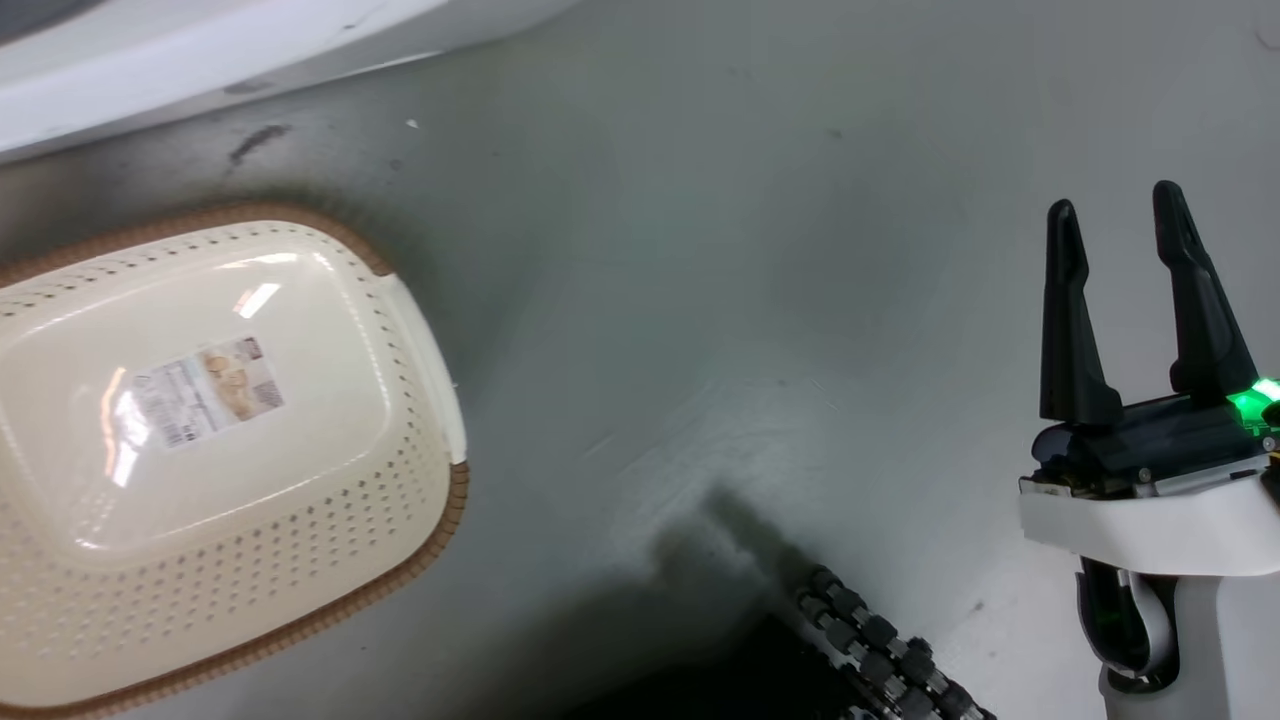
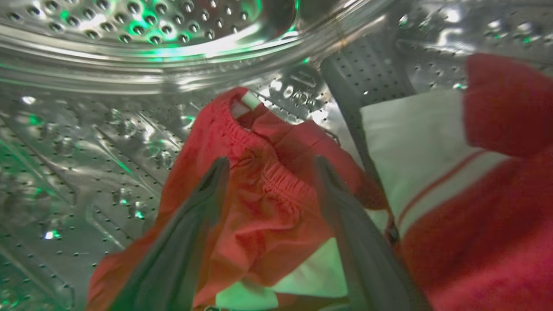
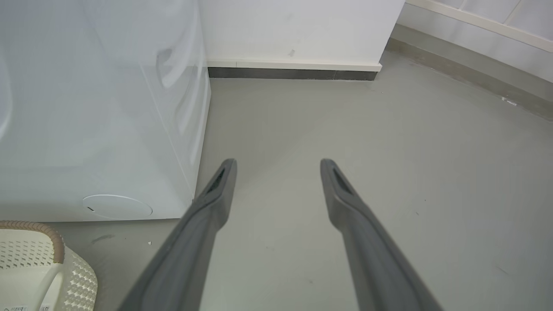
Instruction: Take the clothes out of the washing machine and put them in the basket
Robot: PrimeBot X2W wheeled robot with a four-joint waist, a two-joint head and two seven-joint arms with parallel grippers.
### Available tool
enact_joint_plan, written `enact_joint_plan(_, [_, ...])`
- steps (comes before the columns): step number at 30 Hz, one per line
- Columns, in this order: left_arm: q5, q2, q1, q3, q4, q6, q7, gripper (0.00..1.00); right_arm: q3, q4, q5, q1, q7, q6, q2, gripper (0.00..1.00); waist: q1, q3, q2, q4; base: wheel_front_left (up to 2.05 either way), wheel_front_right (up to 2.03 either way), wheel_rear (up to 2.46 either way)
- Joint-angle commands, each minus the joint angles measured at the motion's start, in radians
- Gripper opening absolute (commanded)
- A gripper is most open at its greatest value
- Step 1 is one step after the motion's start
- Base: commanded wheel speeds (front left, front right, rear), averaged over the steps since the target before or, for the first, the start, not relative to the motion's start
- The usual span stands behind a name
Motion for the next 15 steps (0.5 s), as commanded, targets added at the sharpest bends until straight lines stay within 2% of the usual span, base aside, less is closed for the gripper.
enact_joint_plan(1, [0.008,0.013,-0.037,-0.015,0.029,0.002,0.024,1.00,0.006,-0.013,0.007,0.004,-0.002,-0.001,0.002,1.00,-0.0002,0.043,0.0000,-0.044,0.00,0.00,0.00])
enact_joint_plan(8, [0.040,0.032,-0.141,-0.069,0.133,0.002,0.140,1.00,0.001,-0.042,0.005,0.053,-0.002,-0.001,0.002,1.00,-0.0002,0.064,0.0000,-0.047,0.00,0.00,0.00])
enact_joint_plan(15, [0.035,0.042,-0.176,-0.091,0.206,0.002,0.178,1.00,0.001,-0.059,-0.007,0.089,-0.002,-0.001,0.002,1.00,-0.0002,0.078,0.0000,-0.046,0.00,0.00,0.00])
